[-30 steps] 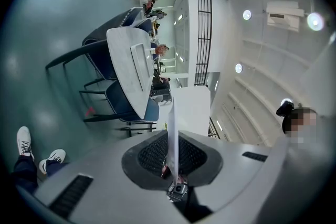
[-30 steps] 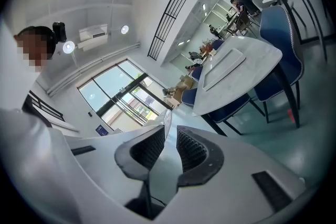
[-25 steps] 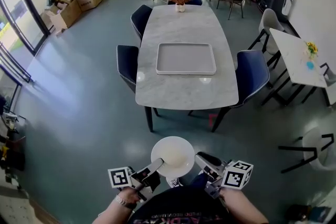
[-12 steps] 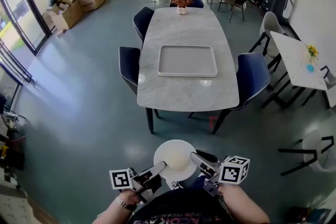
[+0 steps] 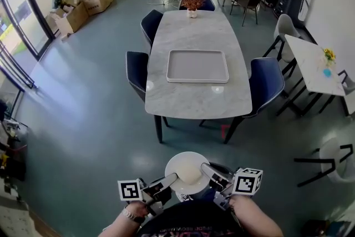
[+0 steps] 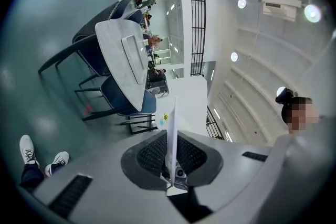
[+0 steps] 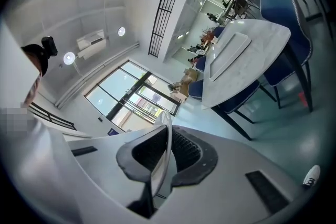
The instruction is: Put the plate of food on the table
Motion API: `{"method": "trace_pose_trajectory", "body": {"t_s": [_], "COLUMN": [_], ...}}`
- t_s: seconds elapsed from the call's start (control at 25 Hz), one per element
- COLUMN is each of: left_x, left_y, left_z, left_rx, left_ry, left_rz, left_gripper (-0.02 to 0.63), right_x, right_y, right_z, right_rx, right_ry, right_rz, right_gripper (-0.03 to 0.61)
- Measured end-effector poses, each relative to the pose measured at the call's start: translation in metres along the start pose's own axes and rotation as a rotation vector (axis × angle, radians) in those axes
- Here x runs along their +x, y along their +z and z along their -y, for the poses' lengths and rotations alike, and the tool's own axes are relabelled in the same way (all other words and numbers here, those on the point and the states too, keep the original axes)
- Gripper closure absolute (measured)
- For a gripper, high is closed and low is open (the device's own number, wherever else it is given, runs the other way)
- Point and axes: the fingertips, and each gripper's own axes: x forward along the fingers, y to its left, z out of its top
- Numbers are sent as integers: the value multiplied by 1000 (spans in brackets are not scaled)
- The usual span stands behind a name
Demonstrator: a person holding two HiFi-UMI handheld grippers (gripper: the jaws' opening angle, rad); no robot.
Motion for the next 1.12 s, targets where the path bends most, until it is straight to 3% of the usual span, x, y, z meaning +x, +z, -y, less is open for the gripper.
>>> {"method": "trace_pose_trajectory", "body": {"t_s": [0.36, 0.6, 0.72, 1.0, 1.12], "left_x": [0, -9, -17, -27, -23], "left_y": [4, 19, 28, 32, 27], "left_z": [-5, -12, -14, -11, -4], "left_rx": [-37, -65, -54, 119, 254], "left_ry": [-18, -22, -4, 40, 61], "left_rz": [43, 117, 146, 106, 49], "left_gripper": [583, 583, 583, 607, 607], "right_x": [-4, -17, -31, -44, -44], "right_y": [3, 7, 27, 59, 67], "right_z": [-13, 3, 10, 24, 26], "right_rx": [1, 0, -15, 40, 55], "right_ry": [40, -28, -79, -105, -100], "right_rz": [29, 67, 124, 252, 277], "right_gripper": [557, 557, 558, 557, 558]}}
